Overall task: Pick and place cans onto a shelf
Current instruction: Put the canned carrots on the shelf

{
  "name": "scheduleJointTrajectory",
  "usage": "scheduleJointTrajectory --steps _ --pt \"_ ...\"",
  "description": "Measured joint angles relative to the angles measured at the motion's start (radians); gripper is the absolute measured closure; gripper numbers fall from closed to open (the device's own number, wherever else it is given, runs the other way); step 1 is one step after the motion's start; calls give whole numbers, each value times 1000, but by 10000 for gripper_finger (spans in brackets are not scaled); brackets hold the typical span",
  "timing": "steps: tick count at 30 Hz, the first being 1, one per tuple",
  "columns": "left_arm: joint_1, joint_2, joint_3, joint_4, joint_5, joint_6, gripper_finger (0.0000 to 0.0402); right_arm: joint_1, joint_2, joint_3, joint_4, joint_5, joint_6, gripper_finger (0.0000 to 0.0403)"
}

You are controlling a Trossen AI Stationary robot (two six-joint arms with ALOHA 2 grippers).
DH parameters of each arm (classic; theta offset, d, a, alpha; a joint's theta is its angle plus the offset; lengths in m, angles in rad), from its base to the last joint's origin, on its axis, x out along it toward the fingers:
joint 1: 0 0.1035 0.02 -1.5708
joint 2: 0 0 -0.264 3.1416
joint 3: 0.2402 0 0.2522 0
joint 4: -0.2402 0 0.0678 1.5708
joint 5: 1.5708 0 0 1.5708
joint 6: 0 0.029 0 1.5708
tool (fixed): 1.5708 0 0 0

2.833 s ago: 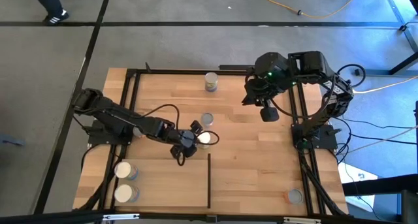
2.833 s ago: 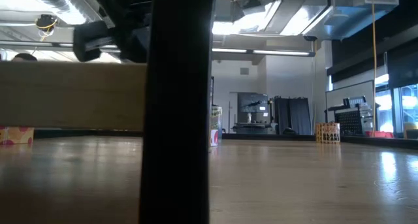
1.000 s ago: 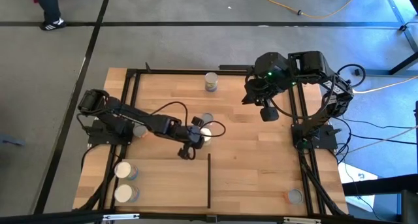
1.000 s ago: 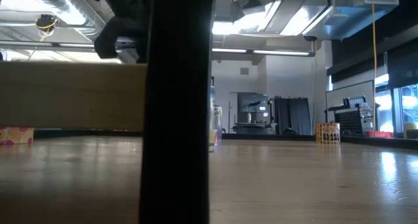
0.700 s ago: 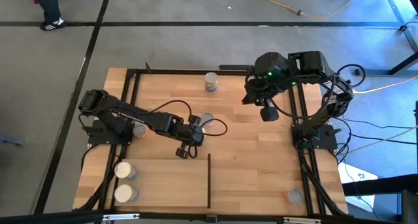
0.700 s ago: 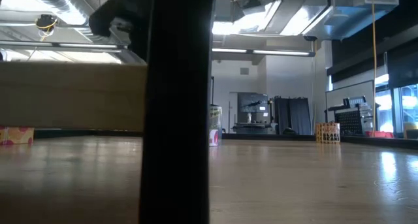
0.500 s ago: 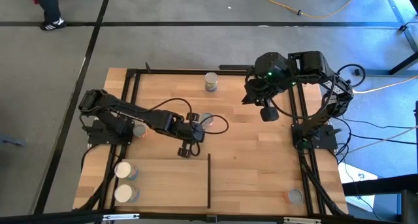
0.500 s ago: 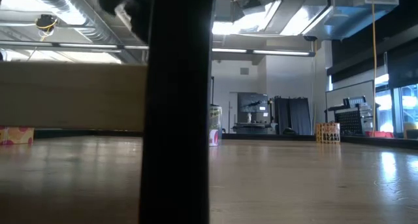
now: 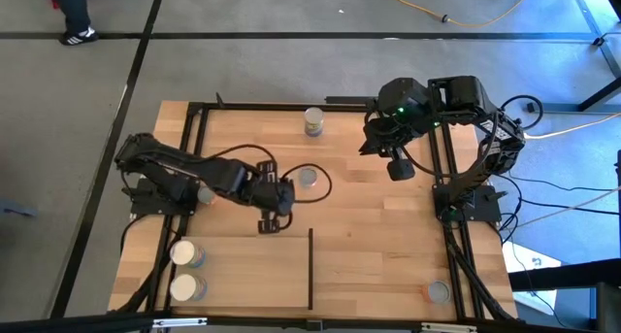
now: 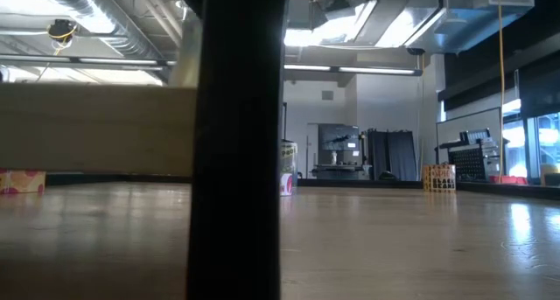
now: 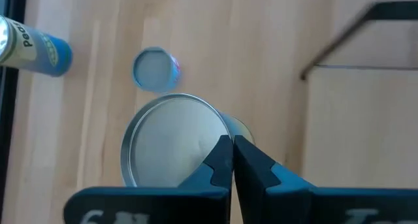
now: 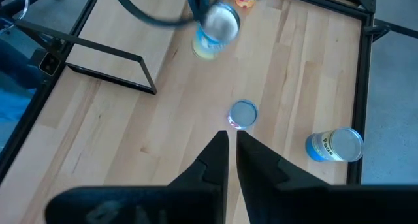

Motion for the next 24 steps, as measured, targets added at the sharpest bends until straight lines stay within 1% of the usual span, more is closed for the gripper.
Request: scheduleJointTrajectory --steps 4,8,14,21,24 --pt "-50 0 65 -114 10 -60 401 0 0 0 0 0 0 370" --pt "-109 -1 101 -193 35 -150 401 0 0 0 0 0 0 370" --pt "-223 -1 123 -201 82 -309 401 0 0 0 0 0 0 370" --pt "-401 -1 123 -198 78 -529 401 0 0 0 0 0 0 370" --pt "-482 -1 123 -191 37 -618 401 0 0 0 0 0 0 370"
